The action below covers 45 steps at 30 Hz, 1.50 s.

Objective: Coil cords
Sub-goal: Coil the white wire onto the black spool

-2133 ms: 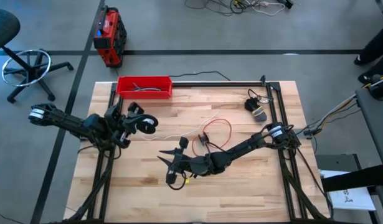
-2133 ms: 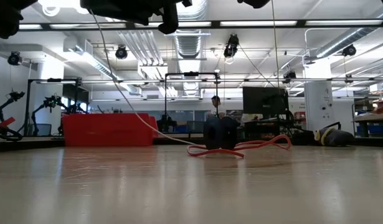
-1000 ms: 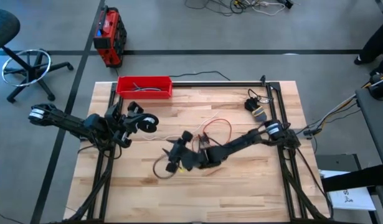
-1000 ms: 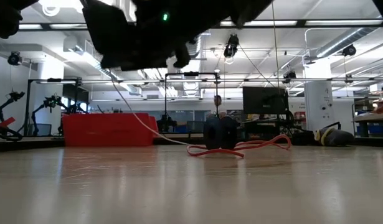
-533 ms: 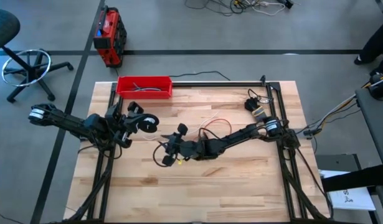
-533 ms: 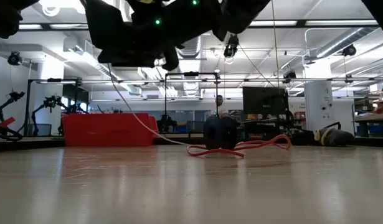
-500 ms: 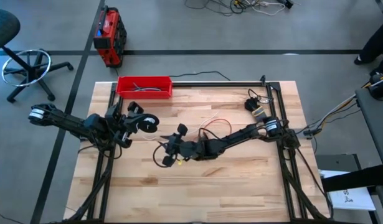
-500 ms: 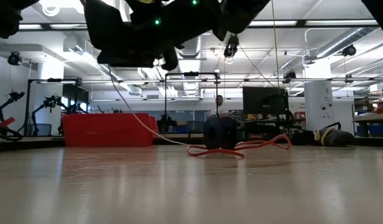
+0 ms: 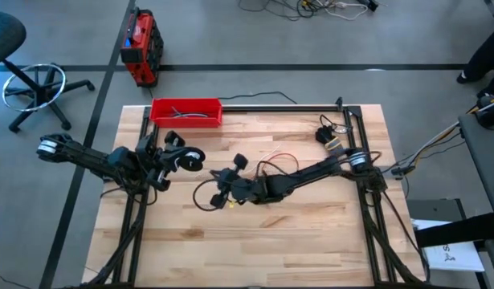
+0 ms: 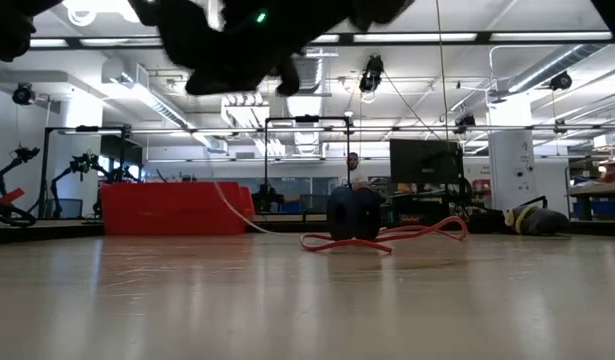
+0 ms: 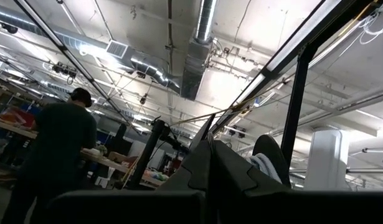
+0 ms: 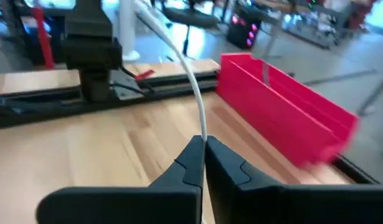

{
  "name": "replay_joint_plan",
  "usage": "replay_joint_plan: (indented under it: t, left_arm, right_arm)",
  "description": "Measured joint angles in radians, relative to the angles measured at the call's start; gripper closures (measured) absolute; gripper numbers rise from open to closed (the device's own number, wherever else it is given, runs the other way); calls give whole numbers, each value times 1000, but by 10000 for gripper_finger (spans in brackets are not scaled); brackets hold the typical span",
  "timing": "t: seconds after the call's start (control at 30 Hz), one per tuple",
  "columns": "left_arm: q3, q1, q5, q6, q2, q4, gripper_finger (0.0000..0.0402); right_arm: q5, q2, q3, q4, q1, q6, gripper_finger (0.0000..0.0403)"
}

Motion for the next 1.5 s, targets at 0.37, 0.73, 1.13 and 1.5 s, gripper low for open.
replay_joint_plan:
  t: [0.37, 0.73, 1.13, 1.5]
  left_arm:
    - [0, 0, 0, 9, -9, -54, 402]
    - [26, 1, -15, 179, 28, -199, 402]
    - [156, 0, -53, 355, 108, -588, 401]
    - [256, 2, -464, 357, 276, -795, 401]
  right_arm:
    - [119, -351, 0, -848, 64, 382, 402]
    - [43, -511, 0, -922, 64, 466, 403]
    - [-31, -543, 0, -876, 8, 502, 403]
    - [-96, -539, 0, -706, 5, 490, 403]
